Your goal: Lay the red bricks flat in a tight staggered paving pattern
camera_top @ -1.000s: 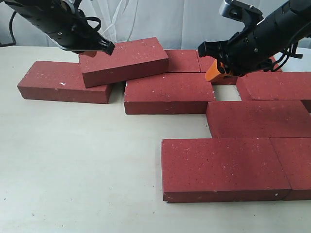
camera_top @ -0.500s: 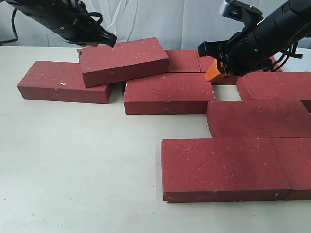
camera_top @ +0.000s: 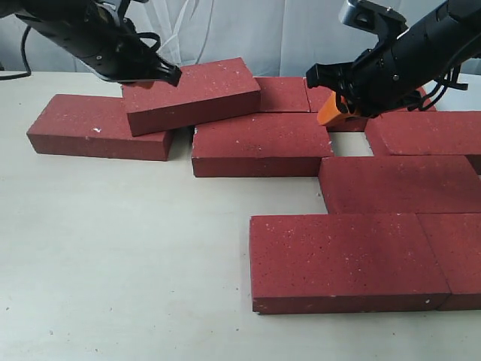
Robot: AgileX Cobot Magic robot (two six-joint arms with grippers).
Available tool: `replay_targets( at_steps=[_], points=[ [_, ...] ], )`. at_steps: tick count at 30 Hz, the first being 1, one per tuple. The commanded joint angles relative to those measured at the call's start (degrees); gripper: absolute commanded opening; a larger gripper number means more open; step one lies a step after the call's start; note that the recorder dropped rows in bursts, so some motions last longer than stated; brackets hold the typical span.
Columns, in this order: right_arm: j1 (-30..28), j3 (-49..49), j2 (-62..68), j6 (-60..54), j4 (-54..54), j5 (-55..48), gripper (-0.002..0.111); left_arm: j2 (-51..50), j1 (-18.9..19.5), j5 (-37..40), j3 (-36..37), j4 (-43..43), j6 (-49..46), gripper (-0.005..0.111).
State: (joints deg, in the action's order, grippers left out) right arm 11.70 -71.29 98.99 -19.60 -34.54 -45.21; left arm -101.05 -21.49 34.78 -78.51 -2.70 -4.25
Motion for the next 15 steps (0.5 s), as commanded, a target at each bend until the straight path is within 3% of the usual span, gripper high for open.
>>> replay_targets(
  at_steps=[1,6,15],
  points=[
    [-0.22,0.17,-0.57,-0.26,0.08,0.55,-0.001,-2.93,0.96,3.05,0.06,-0.46,1.04,0.000],
    [-0.22,0.17,-0.46,-0.26,-0.29,0.72,-0.001,-8.66,3.68,6.12,-0.91,-7.47,1.05,0.000],
    [-0.22,0.17,-0.46,-0.26,-0.29,0.84,-0.001,-16.41,3.68,0.04,-2.12,-24.83,-4.89,0.000]
  ],
)
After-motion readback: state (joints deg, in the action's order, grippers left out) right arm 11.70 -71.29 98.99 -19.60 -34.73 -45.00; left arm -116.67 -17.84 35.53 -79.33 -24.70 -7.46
